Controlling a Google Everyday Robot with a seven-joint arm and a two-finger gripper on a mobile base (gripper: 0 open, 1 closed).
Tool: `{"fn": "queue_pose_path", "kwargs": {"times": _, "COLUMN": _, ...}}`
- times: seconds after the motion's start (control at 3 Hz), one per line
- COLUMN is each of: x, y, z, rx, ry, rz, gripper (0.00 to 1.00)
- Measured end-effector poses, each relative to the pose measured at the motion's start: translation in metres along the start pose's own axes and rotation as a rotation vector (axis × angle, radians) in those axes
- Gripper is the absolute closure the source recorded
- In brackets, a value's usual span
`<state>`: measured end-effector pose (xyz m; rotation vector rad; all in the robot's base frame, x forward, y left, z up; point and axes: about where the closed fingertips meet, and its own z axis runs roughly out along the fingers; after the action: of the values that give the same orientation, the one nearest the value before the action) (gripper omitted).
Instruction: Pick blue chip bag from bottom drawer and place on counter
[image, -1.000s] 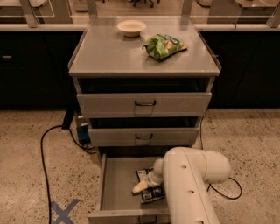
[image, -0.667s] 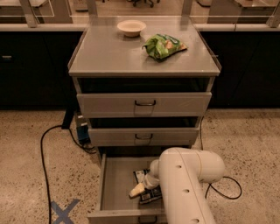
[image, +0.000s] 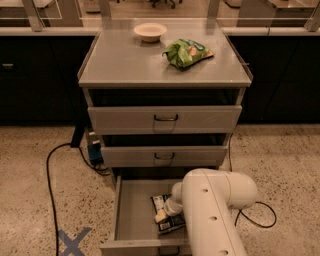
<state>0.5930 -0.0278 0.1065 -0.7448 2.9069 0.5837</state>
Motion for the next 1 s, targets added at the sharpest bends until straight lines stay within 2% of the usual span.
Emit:
{"fn": "queue_pose_path", "kwargs": {"times": 0.67, "x": 0.0000, "y": 0.0000, "z": 0.0000, "rx": 0.000, "ry": 0.000, "rz": 0.000, "gripper": 0.86}}
{"fn": "queue_pose_path", "kwargs": {"times": 1.0, "x": 0.0001, "y": 0.0001, "z": 0.0001, "rx": 0.000, "ry": 0.000, "rz": 0.000, "gripper": 1.00}}
